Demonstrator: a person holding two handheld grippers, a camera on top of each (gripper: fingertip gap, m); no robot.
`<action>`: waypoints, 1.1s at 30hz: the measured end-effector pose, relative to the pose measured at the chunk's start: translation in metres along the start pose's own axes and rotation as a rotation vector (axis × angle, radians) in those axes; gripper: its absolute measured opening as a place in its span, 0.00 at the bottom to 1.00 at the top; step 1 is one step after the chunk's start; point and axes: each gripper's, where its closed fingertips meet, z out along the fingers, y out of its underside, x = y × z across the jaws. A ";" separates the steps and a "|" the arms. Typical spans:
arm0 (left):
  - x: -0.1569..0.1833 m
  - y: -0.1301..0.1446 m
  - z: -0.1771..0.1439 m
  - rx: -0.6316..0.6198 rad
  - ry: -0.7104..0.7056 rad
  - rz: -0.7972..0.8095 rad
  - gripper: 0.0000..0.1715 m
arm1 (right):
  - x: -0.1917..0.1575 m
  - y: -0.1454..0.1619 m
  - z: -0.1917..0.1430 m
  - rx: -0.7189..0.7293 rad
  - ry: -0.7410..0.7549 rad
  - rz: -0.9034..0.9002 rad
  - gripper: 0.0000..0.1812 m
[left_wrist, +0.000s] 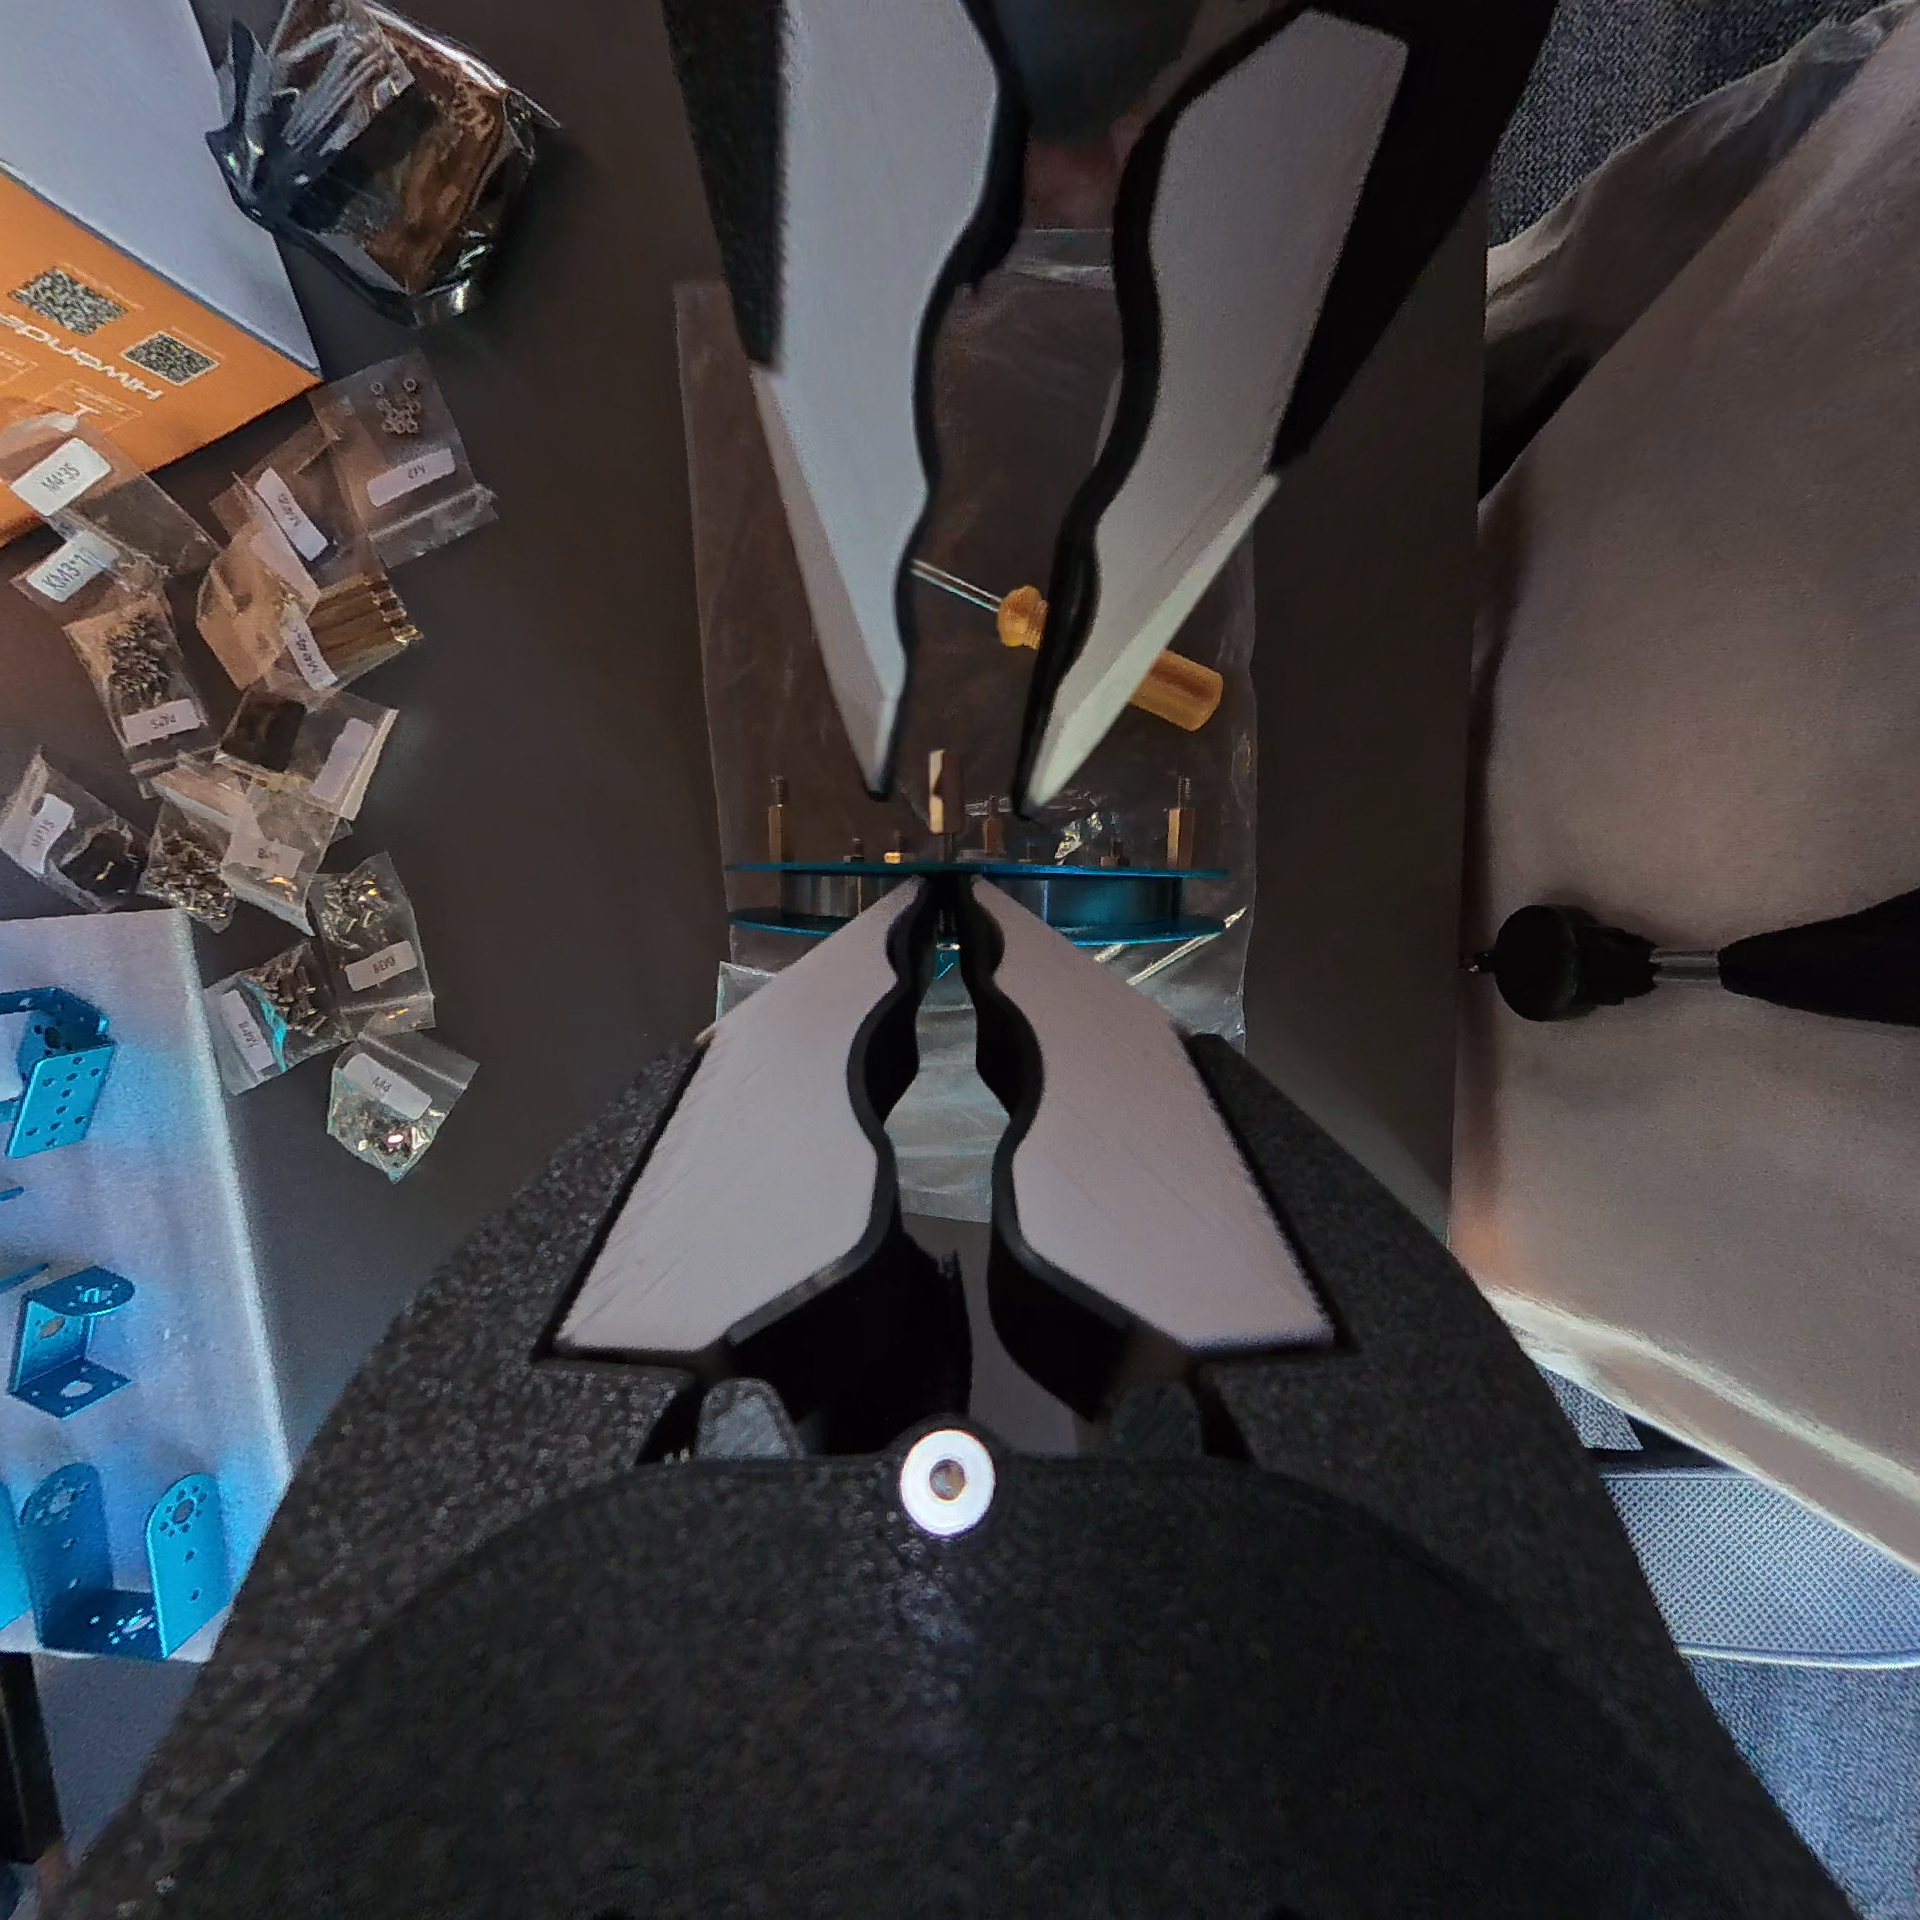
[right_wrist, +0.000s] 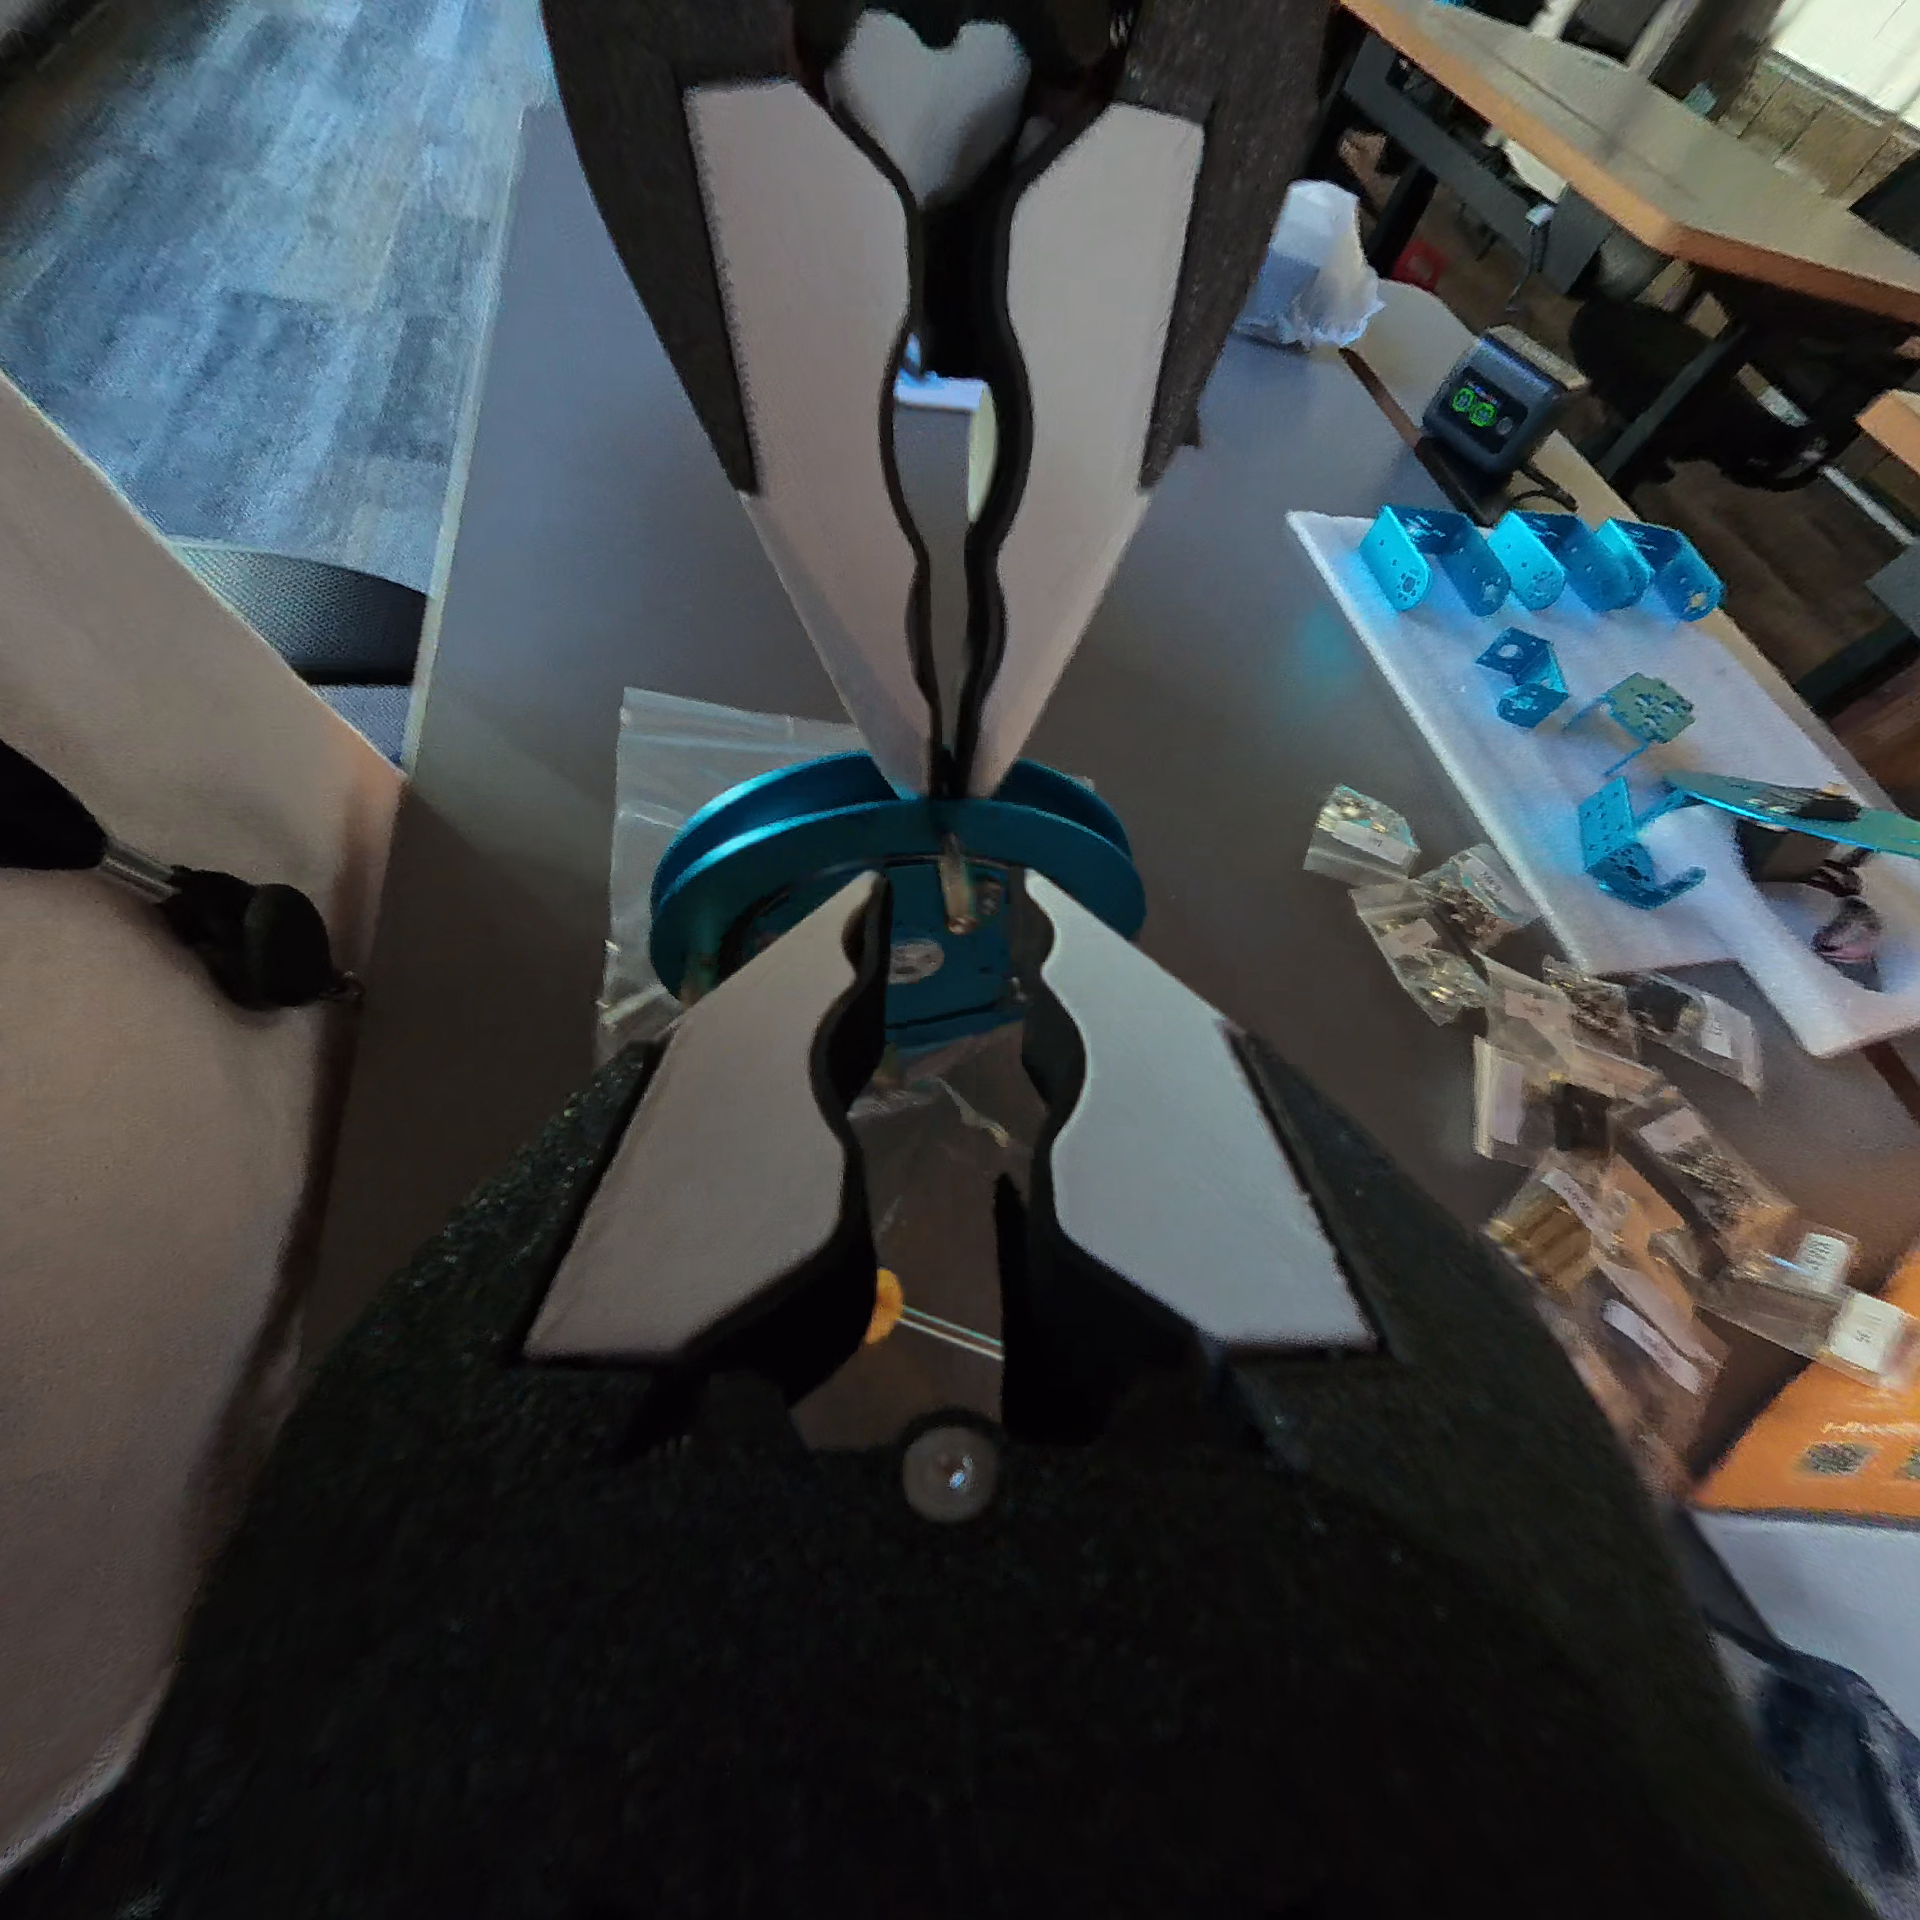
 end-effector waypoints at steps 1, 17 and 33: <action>0.000 0.000 0.000 0.000 0.001 0.004 0.02 | 0.003 0.002 -0.001 -0.021 0.024 -0.026 0.12; -0.004 -0.001 0.000 0.037 0.005 -0.027 0.02 | -0.006 0.010 0.005 -0.282 0.105 -0.255 0.18; -0.002 -0.004 0.001 0.077 0.008 -0.015 0.01 | 0.002 0.035 0.016 -0.487 0.226 -0.386 0.24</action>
